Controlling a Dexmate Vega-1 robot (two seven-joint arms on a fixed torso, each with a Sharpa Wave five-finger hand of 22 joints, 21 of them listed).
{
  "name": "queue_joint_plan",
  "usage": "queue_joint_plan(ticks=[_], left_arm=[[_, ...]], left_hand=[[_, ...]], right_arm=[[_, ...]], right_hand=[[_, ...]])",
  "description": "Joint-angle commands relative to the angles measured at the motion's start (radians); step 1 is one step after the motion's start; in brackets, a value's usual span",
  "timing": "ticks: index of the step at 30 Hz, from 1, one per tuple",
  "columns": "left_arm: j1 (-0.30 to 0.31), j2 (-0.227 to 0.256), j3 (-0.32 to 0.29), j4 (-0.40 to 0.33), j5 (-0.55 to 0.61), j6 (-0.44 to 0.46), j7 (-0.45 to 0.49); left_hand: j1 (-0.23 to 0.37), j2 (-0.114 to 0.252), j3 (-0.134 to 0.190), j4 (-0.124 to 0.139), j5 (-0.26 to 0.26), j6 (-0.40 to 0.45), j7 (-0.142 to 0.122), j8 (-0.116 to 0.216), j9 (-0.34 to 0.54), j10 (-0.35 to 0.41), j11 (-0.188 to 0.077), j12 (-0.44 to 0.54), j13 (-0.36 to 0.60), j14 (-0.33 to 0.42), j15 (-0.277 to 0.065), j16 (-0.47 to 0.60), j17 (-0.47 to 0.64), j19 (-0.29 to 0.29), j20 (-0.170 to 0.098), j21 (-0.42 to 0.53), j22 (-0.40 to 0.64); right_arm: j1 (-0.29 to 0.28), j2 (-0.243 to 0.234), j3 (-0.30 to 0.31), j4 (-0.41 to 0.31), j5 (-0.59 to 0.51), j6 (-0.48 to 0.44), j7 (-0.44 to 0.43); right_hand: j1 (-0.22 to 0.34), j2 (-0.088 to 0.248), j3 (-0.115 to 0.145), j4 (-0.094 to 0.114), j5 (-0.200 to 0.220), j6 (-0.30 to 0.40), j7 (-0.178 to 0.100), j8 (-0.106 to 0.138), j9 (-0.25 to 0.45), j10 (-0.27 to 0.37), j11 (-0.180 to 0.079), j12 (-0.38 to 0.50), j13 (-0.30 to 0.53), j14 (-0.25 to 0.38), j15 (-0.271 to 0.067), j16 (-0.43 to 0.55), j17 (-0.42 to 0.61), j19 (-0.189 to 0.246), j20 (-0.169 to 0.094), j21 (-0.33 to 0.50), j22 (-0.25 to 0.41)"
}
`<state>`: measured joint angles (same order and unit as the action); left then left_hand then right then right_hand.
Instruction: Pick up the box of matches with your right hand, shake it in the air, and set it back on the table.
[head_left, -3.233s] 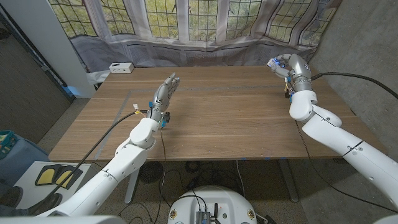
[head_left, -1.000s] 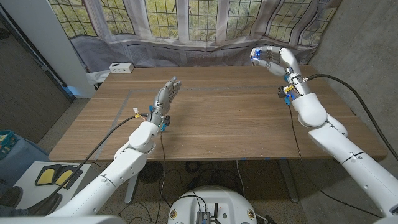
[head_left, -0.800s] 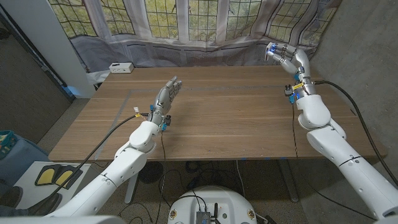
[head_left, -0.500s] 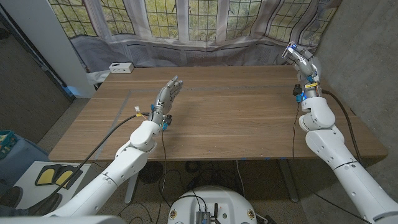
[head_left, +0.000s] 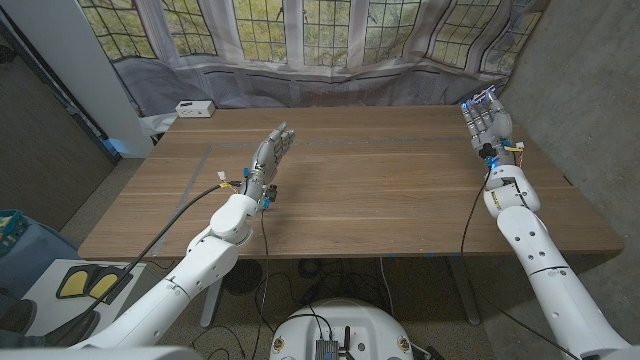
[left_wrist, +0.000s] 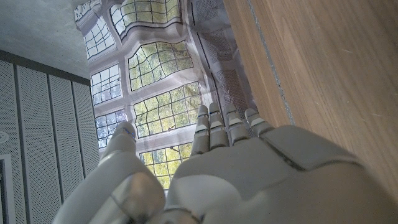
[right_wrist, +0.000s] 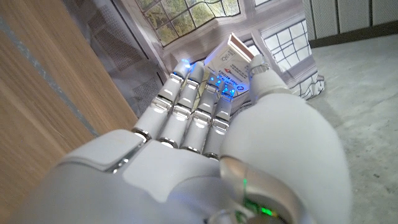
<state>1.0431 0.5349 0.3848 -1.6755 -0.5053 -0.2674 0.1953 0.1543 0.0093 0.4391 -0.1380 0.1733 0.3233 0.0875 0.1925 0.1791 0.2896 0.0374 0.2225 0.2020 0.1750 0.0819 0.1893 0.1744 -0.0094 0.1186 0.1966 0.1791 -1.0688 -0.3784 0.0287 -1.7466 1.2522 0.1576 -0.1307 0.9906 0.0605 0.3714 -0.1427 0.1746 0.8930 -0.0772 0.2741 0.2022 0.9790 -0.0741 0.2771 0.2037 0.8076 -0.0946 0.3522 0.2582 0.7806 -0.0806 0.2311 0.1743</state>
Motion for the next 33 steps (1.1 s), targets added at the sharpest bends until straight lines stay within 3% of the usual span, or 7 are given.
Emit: queue_joint_plan(ticks=[1, 10, 19, 27, 33], left_arm=[[0.005, -0.003, 0.0, 0.003, -0.007, -0.003, 0.004], [0.006, -0.002, 0.0, 0.001, -0.005, -0.005, 0.005], [0.014, 0.003, -0.003, -0.01, -0.002, -0.001, 0.012], [0.028, 0.009, -0.008, -0.024, -0.001, 0.002, 0.019], [0.037, 0.012, -0.012, -0.03, -0.004, 0.001, 0.022]], left_hand=[[0.009, 0.007, 0.007, -0.001, -0.001, 0.01, 0.002, 0.0, 0.004, 0.005, 0.002, -0.002, 0.002, 0.004, 0.004, 0.0, 0.005, -0.005, 0.005, 0.003, 0.003], [0.009, 0.008, 0.007, 0.0, -0.001, 0.011, 0.001, 0.0, 0.004, 0.004, 0.0, -0.002, 0.002, 0.004, 0.004, 0.0, 0.005, -0.006, 0.006, 0.003, 0.003], [0.009, 0.008, 0.007, 0.0, -0.001, 0.011, 0.001, 0.0, 0.004, 0.003, 0.003, -0.003, 0.003, 0.004, -0.002, 0.0, 0.005, -0.007, 0.007, 0.003, 0.003], [0.009, 0.008, 0.008, 0.0, -0.001, 0.013, 0.001, 0.001, 0.004, 0.004, -0.002, -0.003, 0.003, 0.005, -0.003, 0.0, 0.005, -0.007, 0.01, 0.003, 0.004], [0.009, 0.008, 0.008, 0.0, -0.001, 0.014, 0.0, 0.001, 0.004, 0.004, 0.001, -0.003, 0.003, 0.004, -0.003, 0.0, 0.005, -0.008, 0.011, 0.003, 0.004]], right_arm=[[0.01, 0.027, 0.015, 0.04, 0.139, 0.0, 0.079], [0.03, -0.05, -0.06, 0.055, -0.191, 0.171, 0.141], [0.066, -0.122, -0.129, 0.057, -0.416, 0.279, 0.183], [0.097, -0.188, -0.188, 0.033, -0.534, 0.294, 0.211], [0.121, -0.231, -0.231, 0.018, -0.615, 0.27, 0.207]], right_hand=[[0.061, 0.071, 0.004, 0.007, 0.006, 0.026, -0.025, 0.006, 0.003, 0.013, -0.019, 0.0, 0.004, 0.008, -0.082, 0.006, 0.002, 0.005, -0.01, -0.001, 0.004], [0.068, 0.07, 0.007, -0.003, 0.008, 0.028, -0.022, 0.005, 0.003, 0.015, -0.01, -0.002, 0.004, 0.014, -0.081, 0.004, 0.0, 0.006, -0.009, -0.001, 0.004], [0.077, 0.065, 0.008, -0.012, 0.009, 0.039, -0.018, 0.008, 0.003, 0.023, -0.007, -0.002, 0.004, 0.034, -0.081, 0.006, -0.003, 0.009, -0.004, -0.001, 0.004], [0.085, 0.063, 0.007, -0.018, 0.008, 0.041, -0.013, 0.007, 0.003, 0.025, 0.0, -0.003, 0.004, 0.044, -0.08, 0.011, 0.001, 0.014, -0.004, 0.001, 0.004], [0.093, 0.069, -0.002, -0.018, 0.006, 0.041, -0.004, 0.003, 0.003, 0.025, 0.012, -0.008, 0.004, 0.094, -0.087, 0.051, 0.03, 0.027, -0.002, 0.004, 0.004]])
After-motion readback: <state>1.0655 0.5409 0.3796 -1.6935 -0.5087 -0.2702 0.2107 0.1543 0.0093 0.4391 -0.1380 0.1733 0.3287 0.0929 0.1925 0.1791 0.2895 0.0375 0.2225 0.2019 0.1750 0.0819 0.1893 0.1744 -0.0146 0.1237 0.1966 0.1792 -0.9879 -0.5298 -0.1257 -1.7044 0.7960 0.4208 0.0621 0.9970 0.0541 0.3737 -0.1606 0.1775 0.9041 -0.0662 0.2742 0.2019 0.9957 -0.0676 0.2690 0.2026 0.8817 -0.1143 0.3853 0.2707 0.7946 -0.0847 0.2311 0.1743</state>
